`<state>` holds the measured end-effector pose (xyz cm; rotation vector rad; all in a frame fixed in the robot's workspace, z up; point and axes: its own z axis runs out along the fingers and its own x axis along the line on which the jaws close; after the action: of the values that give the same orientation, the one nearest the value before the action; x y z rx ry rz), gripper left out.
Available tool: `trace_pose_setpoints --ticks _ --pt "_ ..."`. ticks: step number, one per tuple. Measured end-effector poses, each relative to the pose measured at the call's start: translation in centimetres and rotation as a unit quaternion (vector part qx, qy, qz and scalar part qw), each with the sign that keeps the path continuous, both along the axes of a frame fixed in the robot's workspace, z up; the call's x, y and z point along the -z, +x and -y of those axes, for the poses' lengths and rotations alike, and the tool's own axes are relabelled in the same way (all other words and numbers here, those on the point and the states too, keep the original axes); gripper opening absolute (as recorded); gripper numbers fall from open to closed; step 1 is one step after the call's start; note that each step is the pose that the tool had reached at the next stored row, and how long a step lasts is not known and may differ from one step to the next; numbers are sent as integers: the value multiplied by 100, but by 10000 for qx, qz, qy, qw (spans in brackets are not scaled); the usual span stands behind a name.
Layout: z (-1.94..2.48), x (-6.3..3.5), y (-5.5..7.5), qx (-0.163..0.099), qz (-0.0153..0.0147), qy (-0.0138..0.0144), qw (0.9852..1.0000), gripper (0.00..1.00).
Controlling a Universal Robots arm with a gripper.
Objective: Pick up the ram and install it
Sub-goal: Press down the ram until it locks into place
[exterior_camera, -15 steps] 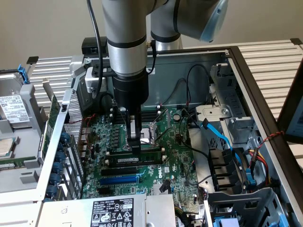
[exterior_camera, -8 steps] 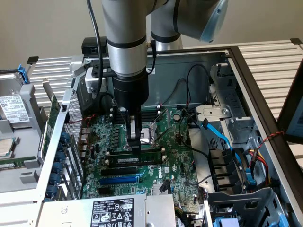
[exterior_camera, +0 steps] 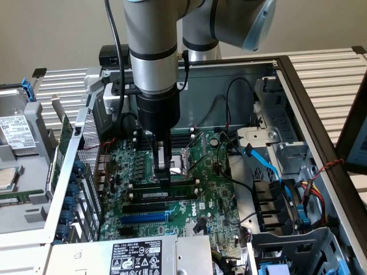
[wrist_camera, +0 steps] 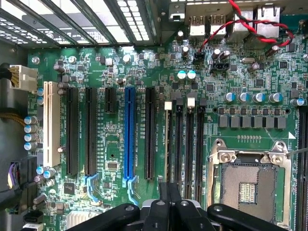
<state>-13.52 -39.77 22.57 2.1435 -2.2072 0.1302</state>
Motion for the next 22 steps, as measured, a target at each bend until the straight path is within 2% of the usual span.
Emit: trace_pose_setpoints --ticks 3,4,8,10,20,22 --pt "-1 -7 0 0 1 2 10000 11" --pt "-3 -30 1 0 5 8 10000 11" --pt "0 -173 -1 1 0 1 10000 11" --pt "0 -210 0 0 0 1 10000 11" --pt "0 -217 0 0 0 1 10000 11" --pt "0 -217 -1 75 0 2 10000 11"
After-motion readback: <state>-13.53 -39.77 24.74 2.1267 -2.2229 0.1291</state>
